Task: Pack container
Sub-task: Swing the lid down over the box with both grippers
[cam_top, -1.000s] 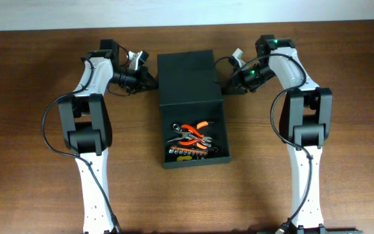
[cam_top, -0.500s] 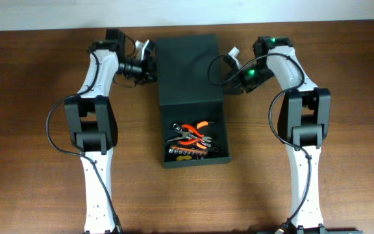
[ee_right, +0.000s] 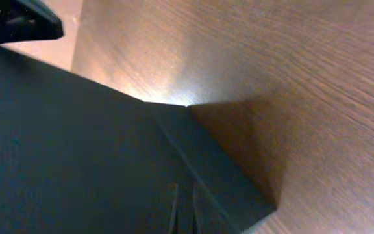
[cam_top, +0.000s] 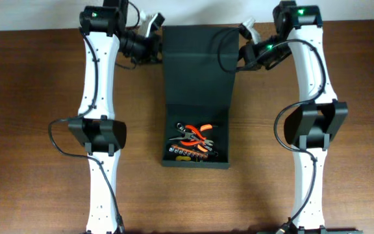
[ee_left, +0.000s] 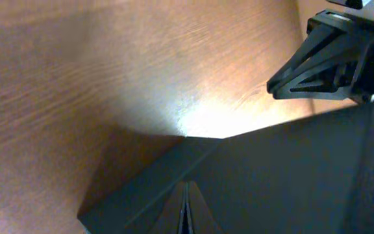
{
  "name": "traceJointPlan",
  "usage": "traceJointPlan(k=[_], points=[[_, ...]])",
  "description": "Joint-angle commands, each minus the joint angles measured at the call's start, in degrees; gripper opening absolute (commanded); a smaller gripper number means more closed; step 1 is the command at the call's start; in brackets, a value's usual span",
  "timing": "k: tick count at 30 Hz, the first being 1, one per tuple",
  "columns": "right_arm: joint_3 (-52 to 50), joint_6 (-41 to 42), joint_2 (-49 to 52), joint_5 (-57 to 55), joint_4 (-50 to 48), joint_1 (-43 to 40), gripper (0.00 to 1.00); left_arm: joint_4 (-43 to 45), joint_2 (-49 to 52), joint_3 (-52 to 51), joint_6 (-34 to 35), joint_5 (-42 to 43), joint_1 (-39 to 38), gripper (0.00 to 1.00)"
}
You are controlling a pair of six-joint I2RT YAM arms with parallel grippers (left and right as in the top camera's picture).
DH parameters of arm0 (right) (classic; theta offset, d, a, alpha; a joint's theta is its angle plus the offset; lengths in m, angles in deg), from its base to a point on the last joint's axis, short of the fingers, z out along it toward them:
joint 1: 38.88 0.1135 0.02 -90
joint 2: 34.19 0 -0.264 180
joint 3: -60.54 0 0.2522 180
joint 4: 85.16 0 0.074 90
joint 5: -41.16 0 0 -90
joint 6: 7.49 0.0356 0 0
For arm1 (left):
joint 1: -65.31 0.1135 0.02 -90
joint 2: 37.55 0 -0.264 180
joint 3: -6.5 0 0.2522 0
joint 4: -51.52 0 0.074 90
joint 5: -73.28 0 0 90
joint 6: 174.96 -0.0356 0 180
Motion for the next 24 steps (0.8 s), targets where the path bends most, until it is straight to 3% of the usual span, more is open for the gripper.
traceJointPlan(k=[1, 12, 15, 18, 24], points=[[1.44, 3.1, -7.32, -3.76, 0.28, 0.33, 0.08, -0.37, -5.77, 1.79, -0.26, -1.33, -1.53, 0.02], [1.14, 9.86, -22.05, -11.23, 0.28, 0.35, 0.09, -0.37, -20.28, 1.77, 3.04, -8.04, -5.11, 0.02], [1.14, 10.12, -25.62, -17.53, 0.28, 0.35, 0.1, -0.37, -24.5, 1.77, 2.97, -19.41, -6.73, 0.02], [1.14, 12.15, -26.91, -25.66, 0.28, 0.35, 0.15, -0.35, -27.41, 1.77, 2.99, -36.11, -8.33, 0.02], [-3.45, 16.37, -26.84, -33.64, 0.28, 0.85, 0.16, -0.35, -28.24, -0.55, 2.99, -52.57, -7.61, 0.02]])
